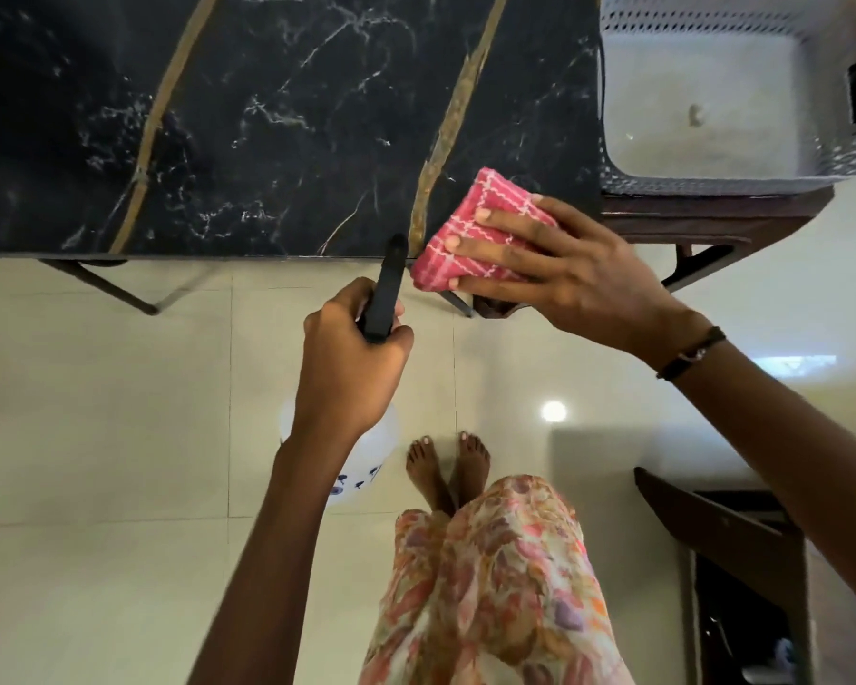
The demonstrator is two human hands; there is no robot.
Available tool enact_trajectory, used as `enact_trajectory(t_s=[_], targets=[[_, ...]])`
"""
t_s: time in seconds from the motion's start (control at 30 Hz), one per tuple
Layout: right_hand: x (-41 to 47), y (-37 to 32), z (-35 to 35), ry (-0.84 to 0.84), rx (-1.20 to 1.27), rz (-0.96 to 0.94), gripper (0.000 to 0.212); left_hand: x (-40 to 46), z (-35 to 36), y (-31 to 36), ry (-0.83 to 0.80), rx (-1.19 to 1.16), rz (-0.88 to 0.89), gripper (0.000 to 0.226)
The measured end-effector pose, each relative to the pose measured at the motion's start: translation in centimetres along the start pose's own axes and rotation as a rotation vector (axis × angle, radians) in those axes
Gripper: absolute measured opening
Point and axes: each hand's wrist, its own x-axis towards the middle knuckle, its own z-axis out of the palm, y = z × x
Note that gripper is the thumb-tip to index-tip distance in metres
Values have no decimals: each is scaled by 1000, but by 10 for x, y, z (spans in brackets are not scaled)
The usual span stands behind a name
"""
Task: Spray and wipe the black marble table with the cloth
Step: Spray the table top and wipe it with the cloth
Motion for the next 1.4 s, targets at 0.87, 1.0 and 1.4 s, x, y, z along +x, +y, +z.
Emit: enact_trajectory(t_s=[0.87, 1.0, 1.4], targets=[[25, 65, 4, 521, 1591, 1000, 51, 40, 80, 139, 116, 367, 299, 8], [1, 28, -2, 551, 1684, 1008, 55, 56, 89, 155, 117, 331, 247, 6], [75, 153, 40, 585, 1605, 1013, 58, 107, 115, 191, 88, 225, 155, 12]])
